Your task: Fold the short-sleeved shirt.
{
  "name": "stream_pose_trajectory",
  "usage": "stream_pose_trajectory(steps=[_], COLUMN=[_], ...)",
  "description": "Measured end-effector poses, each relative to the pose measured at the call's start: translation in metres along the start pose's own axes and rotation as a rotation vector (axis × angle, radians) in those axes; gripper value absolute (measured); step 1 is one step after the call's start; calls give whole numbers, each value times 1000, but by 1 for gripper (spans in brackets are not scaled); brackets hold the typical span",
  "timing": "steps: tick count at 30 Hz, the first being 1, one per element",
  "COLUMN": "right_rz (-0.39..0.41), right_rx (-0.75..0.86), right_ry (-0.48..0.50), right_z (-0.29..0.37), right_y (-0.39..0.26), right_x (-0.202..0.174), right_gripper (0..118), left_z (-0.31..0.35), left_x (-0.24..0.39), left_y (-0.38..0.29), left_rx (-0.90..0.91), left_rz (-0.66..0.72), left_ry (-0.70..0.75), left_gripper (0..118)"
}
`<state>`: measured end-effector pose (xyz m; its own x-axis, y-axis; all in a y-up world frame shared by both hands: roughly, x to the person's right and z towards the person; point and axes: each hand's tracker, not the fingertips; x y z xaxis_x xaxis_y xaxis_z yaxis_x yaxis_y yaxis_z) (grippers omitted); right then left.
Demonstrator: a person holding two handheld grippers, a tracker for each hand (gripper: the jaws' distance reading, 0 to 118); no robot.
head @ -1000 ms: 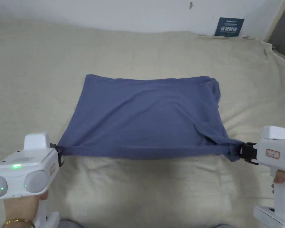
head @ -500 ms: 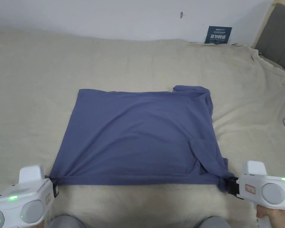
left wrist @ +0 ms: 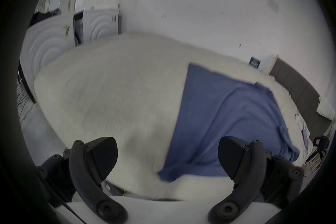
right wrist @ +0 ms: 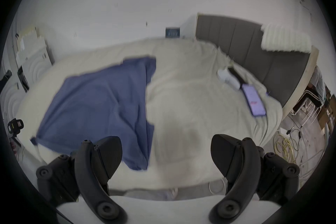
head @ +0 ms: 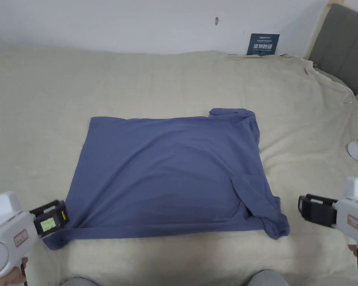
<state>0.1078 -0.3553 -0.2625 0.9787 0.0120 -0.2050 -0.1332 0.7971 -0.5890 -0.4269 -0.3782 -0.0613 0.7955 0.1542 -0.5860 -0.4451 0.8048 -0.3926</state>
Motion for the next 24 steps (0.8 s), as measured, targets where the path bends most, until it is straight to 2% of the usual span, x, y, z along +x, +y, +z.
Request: stream_pose_trajectory(steps=[2, 4, 8, 9, 11, 12, 15, 16, 17, 18, 21, 24], right_rz=[-47, -64, -48, -43, -36, -38, -56, -72, -92, -121, -119, -62], right_rx=[142, 219, 321, 324, 333, 338, 336, 336, 338, 350, 350, 365], right_ry=[-20, -14, 28, 30, 36, 41, 51, 49, 36, 7, 38, 26], right_z=[27, 39, 60, 58, 59, 60, 60, 59, 58, 58, 60, 63], right_y=[7, 12, 6, 3, -5, -8, -14, -15, -15, -16, -15, -15], right_x=[-9, -13, -31, -32, -39, -41, -49, -51, -52, -54, -56, -64], right_gripper=[102, 102, 102, 102, 99, 90, 75, 54, 28, 0, 0, 0], left_z=[12, 22, 38, 42, 48, 49, 51, 53, 55, 56, 57, 58], left_x=[16, 32, 53, 57, 62, 64, 66, 66, 67, 67, 67, 68], left_y=[13, 20, 18, 15, 11, 9, 5, 2, 0, 0, -2, -1], left_rx=[105, 167, 304, 333, 335, 330, 311, 316, 325, 325, 330, 339], left_rz=[-27, -44, -88, -109, -140, -140, -113, -108, -109, -119, -165, -169], left_ry=[-60, -89, -131, -127, -135, -141, -145, -144, -148, -145, -129, -117], left_gripper=[114, 115, 109, 100, 68, 38, 20, 8, 0, 0, 0, 0])
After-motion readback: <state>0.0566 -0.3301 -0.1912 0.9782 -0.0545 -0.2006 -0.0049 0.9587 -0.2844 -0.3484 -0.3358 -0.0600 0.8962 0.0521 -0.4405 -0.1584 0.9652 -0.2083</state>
